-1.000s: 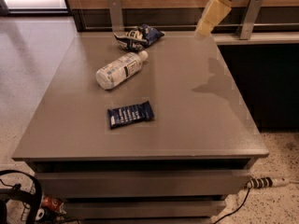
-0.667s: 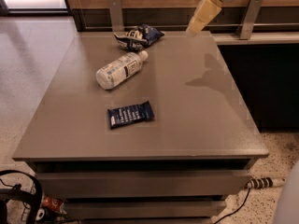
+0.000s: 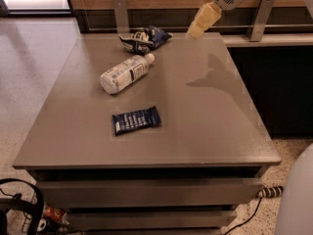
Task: Pick blue chip bag
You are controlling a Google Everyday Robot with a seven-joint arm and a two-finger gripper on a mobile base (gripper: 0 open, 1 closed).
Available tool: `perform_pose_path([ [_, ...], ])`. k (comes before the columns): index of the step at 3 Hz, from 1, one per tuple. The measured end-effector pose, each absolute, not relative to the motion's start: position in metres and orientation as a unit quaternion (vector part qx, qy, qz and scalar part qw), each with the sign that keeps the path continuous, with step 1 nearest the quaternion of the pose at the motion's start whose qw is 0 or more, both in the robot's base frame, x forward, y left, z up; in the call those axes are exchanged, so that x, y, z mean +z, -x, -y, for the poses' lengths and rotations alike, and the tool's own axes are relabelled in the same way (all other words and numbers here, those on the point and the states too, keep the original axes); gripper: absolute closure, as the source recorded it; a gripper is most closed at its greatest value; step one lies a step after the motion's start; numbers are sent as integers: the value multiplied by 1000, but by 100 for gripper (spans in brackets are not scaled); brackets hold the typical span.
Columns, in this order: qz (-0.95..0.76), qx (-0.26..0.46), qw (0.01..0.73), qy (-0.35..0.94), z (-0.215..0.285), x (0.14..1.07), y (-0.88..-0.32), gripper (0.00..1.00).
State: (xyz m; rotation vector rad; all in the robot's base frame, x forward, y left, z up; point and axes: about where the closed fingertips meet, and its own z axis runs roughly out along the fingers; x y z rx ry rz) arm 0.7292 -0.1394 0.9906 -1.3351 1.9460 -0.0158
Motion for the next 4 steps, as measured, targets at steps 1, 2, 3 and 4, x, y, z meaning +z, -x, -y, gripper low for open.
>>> perform_pose_path([
  [1, -762, 14, 391, 516, 126, 975, -750, 0],
  [2, -755, 51, 409, 510, 101, 953, -777, 0],
  [3, -752, 83, 419, 502, 76, 924, -802, 0],
  [4, -749, 118, 434, 485, 53, 899, -825, 0],
])
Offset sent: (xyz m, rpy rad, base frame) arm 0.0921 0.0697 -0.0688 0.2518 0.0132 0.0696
